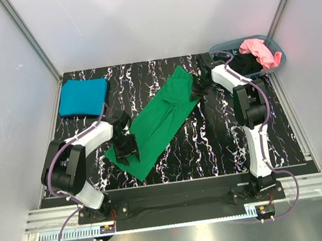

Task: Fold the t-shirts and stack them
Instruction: Fold the tshirt

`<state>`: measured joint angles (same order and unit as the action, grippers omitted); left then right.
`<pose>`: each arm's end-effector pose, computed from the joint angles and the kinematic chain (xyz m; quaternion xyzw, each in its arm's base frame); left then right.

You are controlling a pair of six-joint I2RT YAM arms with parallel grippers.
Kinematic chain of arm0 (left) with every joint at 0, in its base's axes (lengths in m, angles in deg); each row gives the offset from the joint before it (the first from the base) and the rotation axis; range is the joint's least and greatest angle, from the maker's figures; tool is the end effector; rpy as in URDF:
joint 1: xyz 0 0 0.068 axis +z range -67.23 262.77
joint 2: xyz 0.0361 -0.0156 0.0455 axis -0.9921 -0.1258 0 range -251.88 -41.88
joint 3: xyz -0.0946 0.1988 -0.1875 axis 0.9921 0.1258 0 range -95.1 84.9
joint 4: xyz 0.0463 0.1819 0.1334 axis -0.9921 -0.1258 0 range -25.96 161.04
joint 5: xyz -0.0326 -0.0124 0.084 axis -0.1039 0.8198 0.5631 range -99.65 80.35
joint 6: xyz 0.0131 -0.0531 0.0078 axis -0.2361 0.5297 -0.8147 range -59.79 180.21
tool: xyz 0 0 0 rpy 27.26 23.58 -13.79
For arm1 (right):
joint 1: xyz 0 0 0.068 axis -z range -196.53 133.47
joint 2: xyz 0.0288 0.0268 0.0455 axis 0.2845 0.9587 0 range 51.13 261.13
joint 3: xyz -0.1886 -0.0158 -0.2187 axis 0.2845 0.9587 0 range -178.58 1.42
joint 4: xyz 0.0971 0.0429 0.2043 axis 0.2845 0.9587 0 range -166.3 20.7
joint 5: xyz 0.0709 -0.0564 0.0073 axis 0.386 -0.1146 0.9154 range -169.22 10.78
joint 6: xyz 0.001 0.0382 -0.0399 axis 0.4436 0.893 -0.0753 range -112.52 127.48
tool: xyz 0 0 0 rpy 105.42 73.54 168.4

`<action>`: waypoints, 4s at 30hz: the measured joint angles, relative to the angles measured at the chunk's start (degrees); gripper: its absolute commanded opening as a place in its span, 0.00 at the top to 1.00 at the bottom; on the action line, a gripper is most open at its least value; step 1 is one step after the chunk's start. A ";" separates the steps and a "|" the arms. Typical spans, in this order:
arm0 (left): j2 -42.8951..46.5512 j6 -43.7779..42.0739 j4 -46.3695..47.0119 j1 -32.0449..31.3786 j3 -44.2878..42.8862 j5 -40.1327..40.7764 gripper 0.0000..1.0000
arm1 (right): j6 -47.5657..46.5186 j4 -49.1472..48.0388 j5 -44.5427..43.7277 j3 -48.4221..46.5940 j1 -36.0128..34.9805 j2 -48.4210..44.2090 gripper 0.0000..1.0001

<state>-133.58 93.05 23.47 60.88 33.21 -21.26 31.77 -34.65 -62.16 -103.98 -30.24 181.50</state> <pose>0.2138 -0.0941 0.1935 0.0928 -0.9903 0.0994 0.0280 0.4467 0.1203 0.1918 0.0594 0.9671 0.2026 0.1422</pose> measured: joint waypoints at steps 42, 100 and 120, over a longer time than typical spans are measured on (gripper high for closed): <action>-6.86 -10.91 -1.16 19.45 -9.44 7.43 0.36 | -13.70 4.76 -9.94 -7.52 0.37 4.66 0.96; 8.39 12.83 10.93 3.76 12.41 -12.55 0.98 | 12.55 -9.14 2.32 -24.57 1.77 19.02 0.94; 3.32 19.56 13.40 -0.37 7.08 -14.47 0.62 | 8.17 -10.05 12.87 -38.53 4.68 27.87 0.57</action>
<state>-130.26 112.61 36.87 60.51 40.30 -35.73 39.94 -44.70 -49.29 -142.51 -25.57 209.36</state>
